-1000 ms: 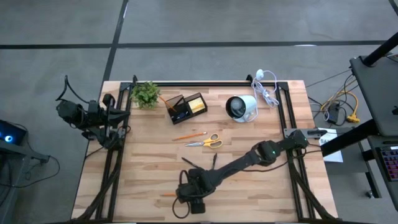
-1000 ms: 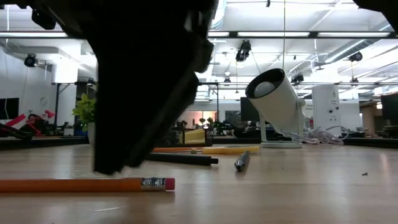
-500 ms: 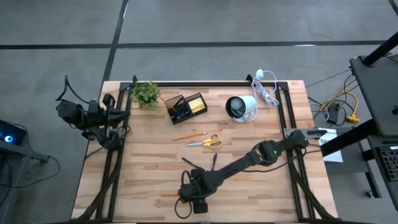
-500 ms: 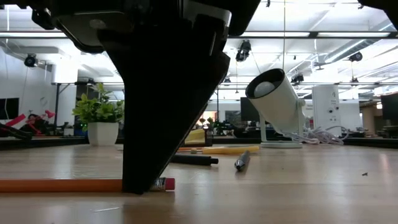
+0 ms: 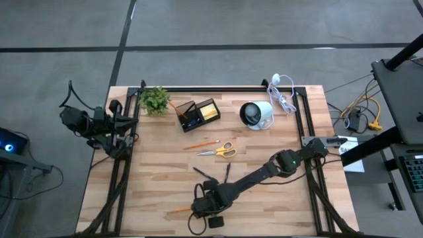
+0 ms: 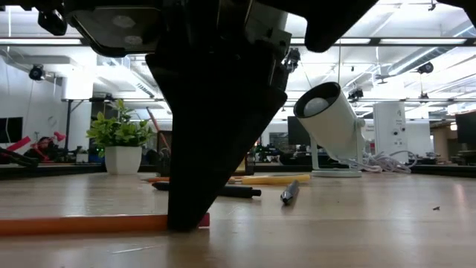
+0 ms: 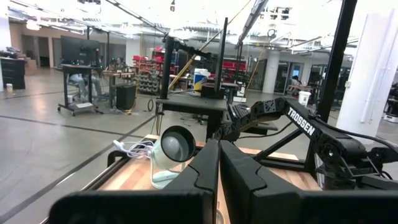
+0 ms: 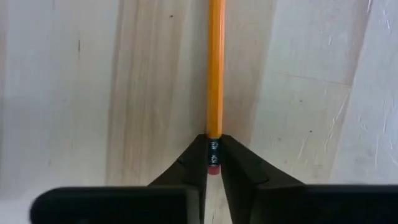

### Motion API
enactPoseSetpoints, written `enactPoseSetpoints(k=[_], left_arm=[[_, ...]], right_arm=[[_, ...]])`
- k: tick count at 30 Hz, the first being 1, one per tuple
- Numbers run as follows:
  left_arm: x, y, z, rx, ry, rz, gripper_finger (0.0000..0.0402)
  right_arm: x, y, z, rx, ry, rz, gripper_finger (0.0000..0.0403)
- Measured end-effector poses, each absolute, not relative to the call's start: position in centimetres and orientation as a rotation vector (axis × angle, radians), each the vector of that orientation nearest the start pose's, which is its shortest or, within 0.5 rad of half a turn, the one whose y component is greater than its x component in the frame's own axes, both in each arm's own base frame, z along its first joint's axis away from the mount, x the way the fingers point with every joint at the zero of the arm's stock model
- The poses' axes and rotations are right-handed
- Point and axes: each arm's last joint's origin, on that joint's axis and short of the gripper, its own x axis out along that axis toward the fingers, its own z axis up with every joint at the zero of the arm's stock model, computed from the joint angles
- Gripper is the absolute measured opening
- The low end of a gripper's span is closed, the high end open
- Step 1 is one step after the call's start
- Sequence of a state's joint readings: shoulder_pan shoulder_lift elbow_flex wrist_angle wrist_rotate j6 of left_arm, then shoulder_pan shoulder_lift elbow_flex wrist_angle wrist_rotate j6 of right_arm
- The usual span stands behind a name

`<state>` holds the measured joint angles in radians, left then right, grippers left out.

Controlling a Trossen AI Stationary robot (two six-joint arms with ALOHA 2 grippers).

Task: Pick and place office supplies into organizer
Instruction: Put the bottom yellow pencil into the black desk organizer

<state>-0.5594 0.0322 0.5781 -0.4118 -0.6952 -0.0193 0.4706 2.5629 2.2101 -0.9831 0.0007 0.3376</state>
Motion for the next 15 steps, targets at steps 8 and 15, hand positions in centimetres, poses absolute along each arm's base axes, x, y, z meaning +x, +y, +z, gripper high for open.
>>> enactPoseSetpoints(k=[8, 15], left_arm=[[3.0, 0.3, 30.3, -0.097, -0.11, 0.134, 0.0], [3.0, 0.3, 30.2, -0.097, -0.11, 0.134, 0.0]], right_arm=[[46.0, 23.4, 13.1, -0.024, 1.34, 0.175, 0.0015], [46.3, 23.4, 13.6, -0.014, 1.326, 0.181, 0.0014]])
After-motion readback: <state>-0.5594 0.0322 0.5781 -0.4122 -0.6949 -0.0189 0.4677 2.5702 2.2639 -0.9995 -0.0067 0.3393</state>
